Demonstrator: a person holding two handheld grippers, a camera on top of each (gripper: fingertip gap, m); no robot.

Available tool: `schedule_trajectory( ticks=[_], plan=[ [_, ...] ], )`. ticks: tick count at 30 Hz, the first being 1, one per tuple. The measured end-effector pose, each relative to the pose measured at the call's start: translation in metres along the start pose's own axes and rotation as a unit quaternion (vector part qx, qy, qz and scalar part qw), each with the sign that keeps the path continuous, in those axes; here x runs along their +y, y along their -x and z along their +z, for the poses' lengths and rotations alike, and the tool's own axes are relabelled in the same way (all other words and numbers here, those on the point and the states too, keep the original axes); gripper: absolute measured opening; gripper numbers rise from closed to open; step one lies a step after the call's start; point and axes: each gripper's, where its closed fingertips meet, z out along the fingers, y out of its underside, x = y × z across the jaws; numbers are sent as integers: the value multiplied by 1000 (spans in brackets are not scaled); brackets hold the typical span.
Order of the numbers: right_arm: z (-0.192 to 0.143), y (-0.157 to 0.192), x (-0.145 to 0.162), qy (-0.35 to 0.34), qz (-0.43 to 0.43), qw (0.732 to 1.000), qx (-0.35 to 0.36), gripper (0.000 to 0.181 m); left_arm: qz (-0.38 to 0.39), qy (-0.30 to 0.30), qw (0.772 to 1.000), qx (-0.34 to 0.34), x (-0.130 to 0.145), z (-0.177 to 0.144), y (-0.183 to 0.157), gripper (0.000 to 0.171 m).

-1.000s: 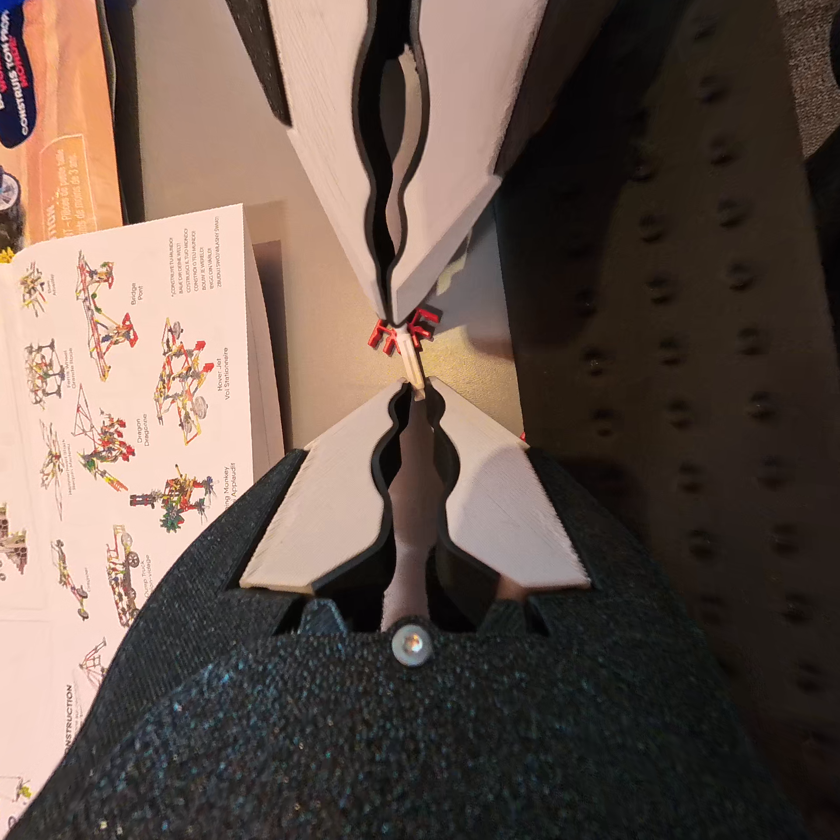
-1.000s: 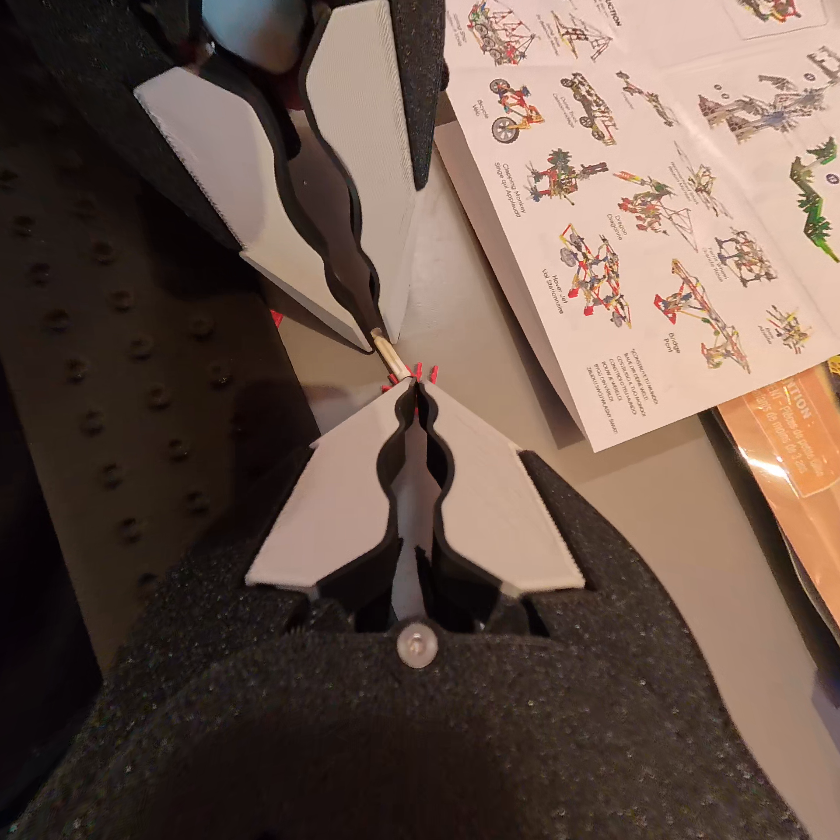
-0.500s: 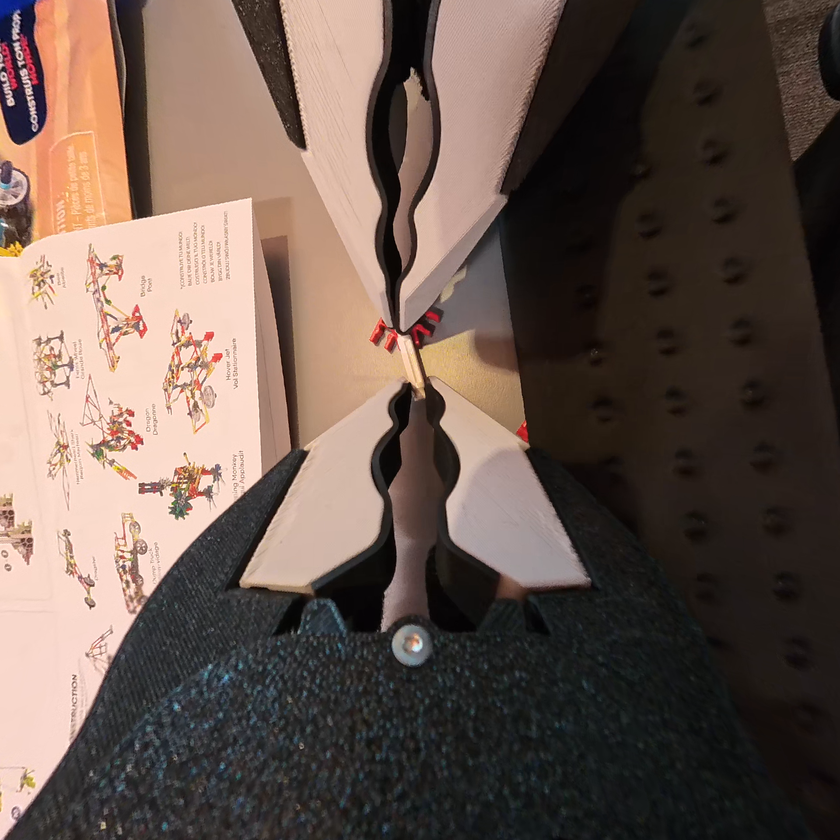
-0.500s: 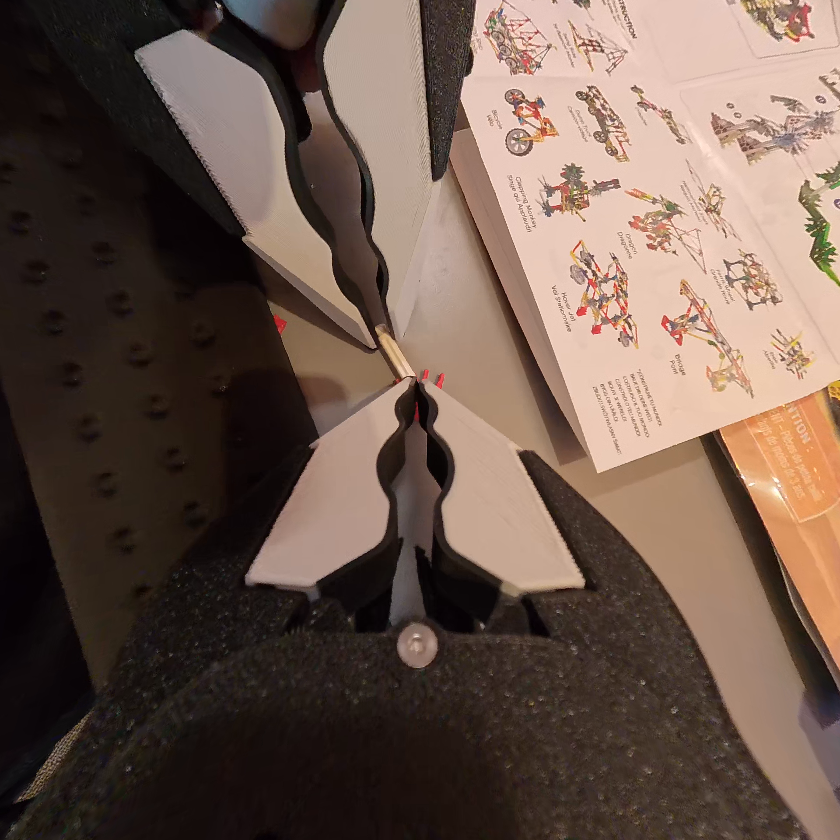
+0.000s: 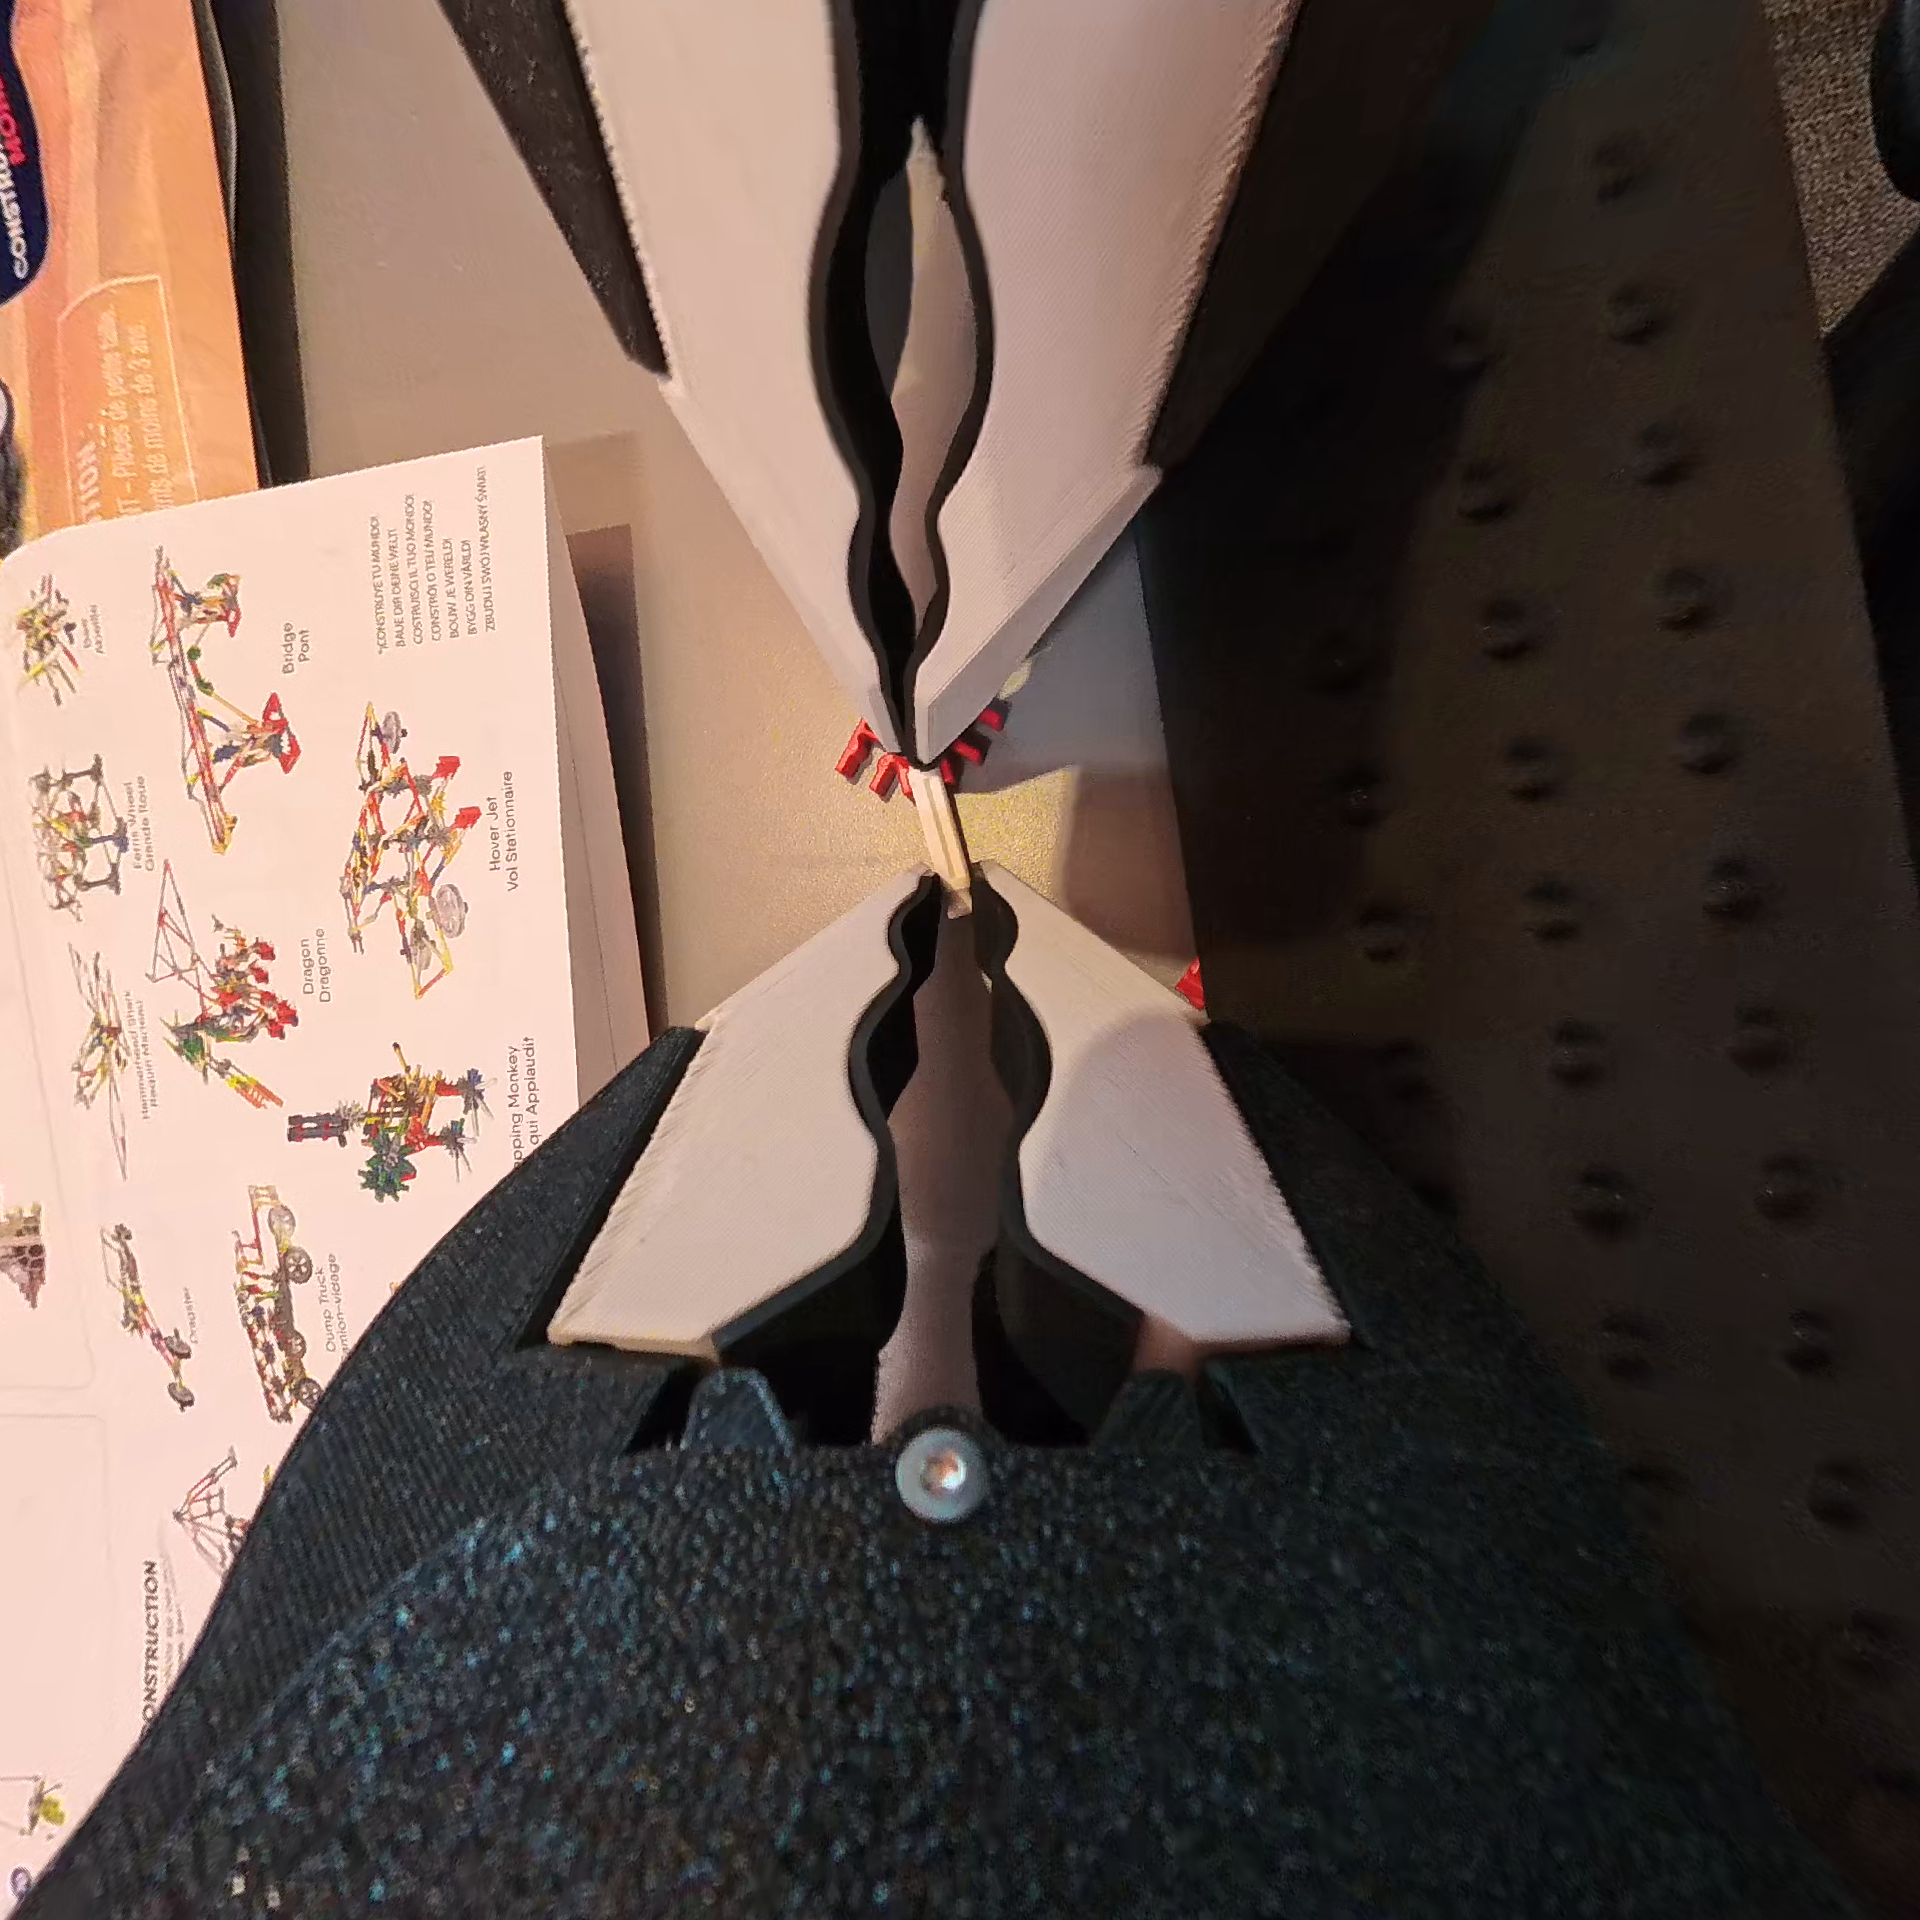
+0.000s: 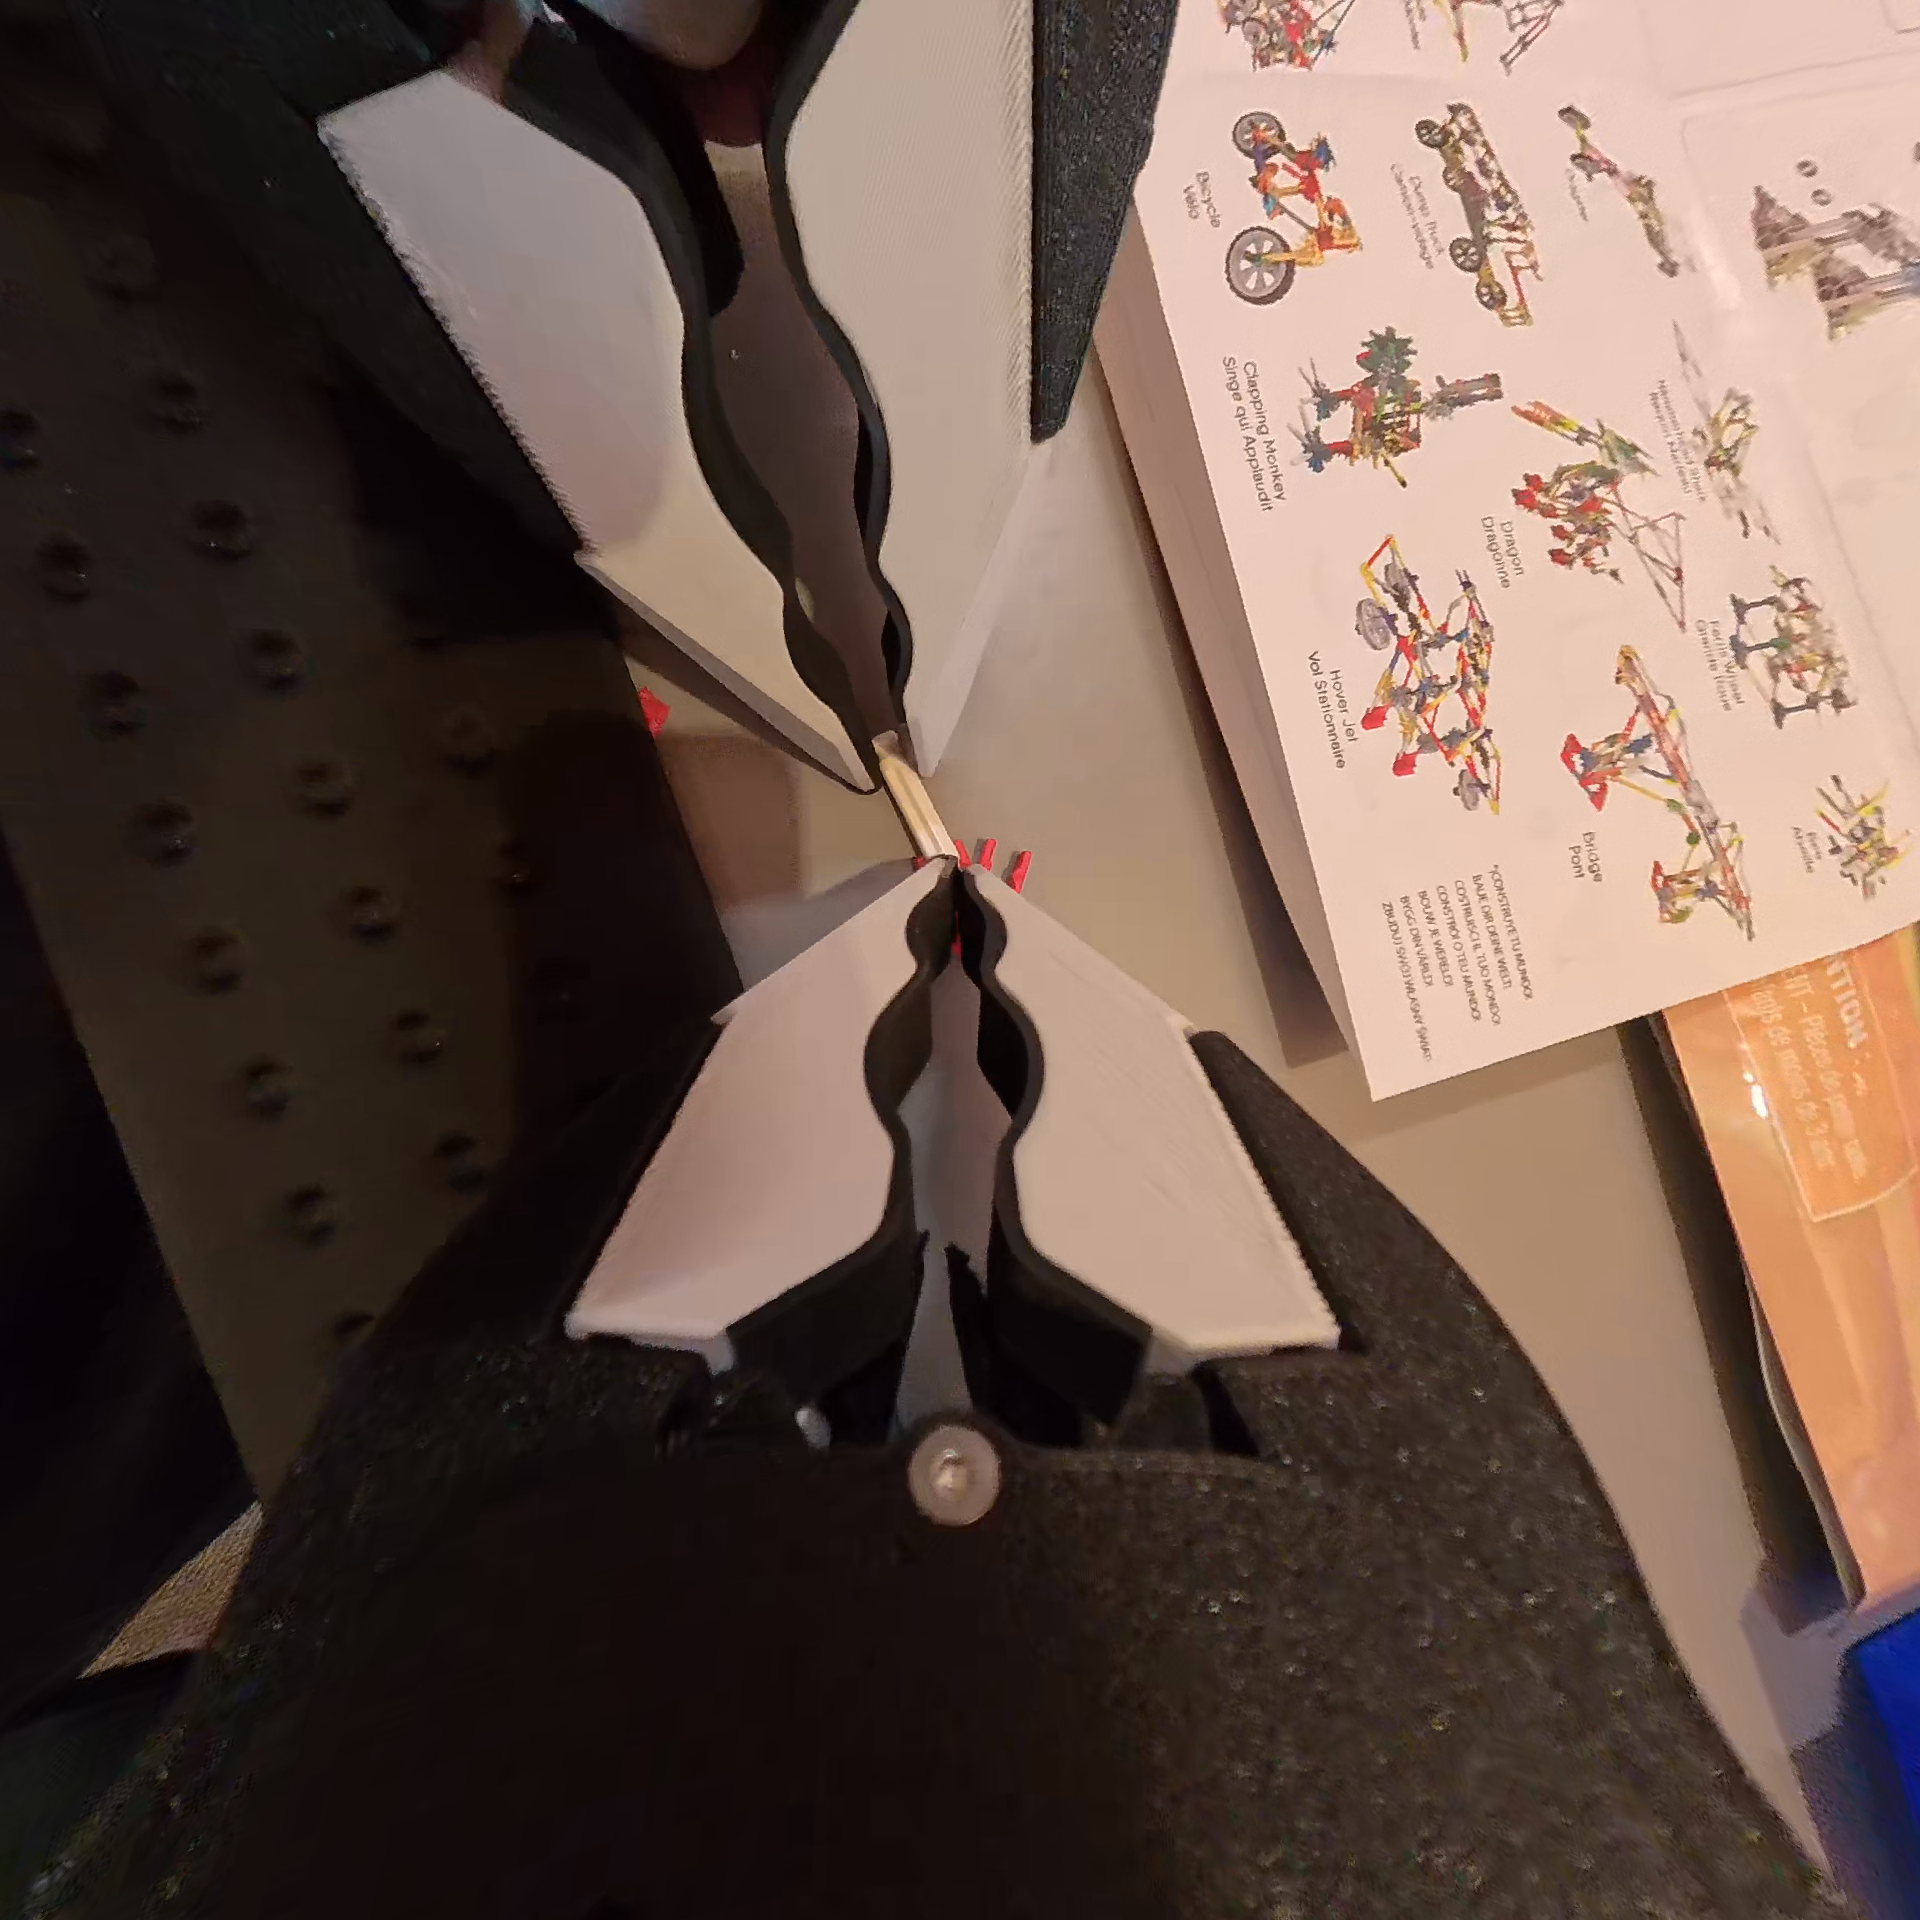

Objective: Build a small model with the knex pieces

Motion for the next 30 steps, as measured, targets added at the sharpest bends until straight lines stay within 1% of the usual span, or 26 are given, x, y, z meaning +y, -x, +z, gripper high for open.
schedule_trajectory(
  ticks=[5,10,15,18,21,23,25,26,27,29,30],
  plan=[
    [1,1,0,16,31,998,-50,0,-1,3,1000,10,0,0,-1,2],
    [1,1,1,58,23,995,-83,0,4,18,1000,17,0,0,-1,2],
    [3,-1,2,91,10,992,-86,0,5,22,1000,17,0,1,-2,2],
    [3,-1,2,92,23,991,-97,0,8,26,1000,12,0,1,-2,2],
    [4,-1,1,99,20,991,-89,0,4,24,1000,15,0,1,-3,2],
    [5,-6,-1,90,9,994,-66,0,3,17,1000,10,0,1,-1,3],
    [0,-5,-1,74,16,995,-61,0,-9,-1,1000,5,-1,2,0,2],
    [-4,-5,-6,46,25,997,-59,10,-11,-16,1000,7,-3,1,-1,2],
    [-9,-6,-9,22,29,998,-52,31,-9,-28,1000,7,-5,0,-2,2],
    [-15,-12,-7,6,30,999,-18,49,-1,-35,999,-24,-7,-5,5,2],
    [-17,-14,-6,0,22,1000,-3,50,3,-42,999,-34,-10,-9,9,2]
  ],
)
